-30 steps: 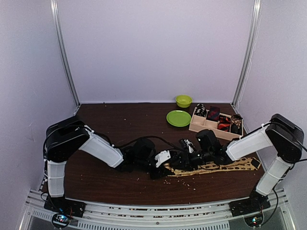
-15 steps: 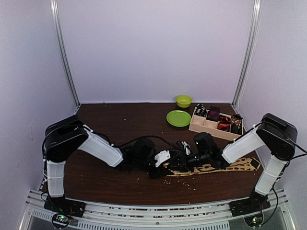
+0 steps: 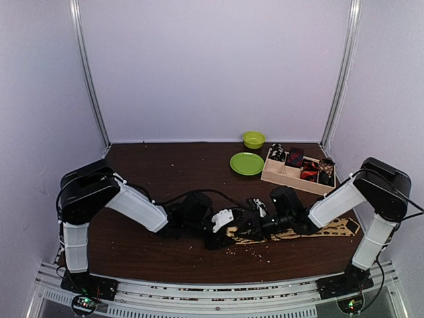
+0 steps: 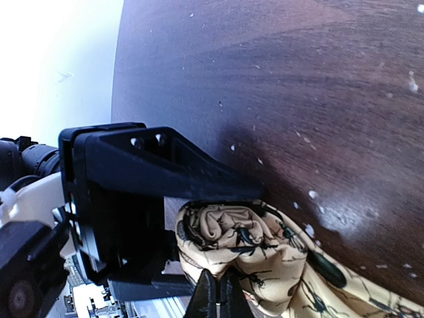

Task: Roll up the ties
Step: Roll the tie at the center of the board.

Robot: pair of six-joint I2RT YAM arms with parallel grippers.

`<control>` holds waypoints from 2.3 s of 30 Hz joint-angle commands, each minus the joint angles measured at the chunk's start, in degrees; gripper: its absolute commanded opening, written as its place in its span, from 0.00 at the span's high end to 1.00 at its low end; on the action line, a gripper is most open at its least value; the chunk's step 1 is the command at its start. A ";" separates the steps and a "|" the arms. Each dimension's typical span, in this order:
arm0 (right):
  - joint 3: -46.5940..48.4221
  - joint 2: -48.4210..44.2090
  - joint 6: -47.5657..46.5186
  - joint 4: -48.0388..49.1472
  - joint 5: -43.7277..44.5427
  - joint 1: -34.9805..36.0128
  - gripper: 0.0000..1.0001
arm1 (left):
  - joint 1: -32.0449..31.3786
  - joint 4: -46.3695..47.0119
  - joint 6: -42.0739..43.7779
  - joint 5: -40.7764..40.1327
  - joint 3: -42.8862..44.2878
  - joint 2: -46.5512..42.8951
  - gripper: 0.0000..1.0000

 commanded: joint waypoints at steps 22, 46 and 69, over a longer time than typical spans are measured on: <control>-4.75 -2.25 -5.18 -12.12 1.35 -5.53 1.00 | -0.55 20.30 2.47 3.83 -2.81 3.72 0.31; 5.38 -8.61 -14.19 -26.74 1.85 -4.71 0.65 | -0.73 6.72 0.53 5.70 -1.05 5.13 0.71; 1.93 -4.76 -18.87 -30.61 6.74 -6.83 1.00 | 0.16 17.59 -5.13 4.98 -4.02 3.77 0.39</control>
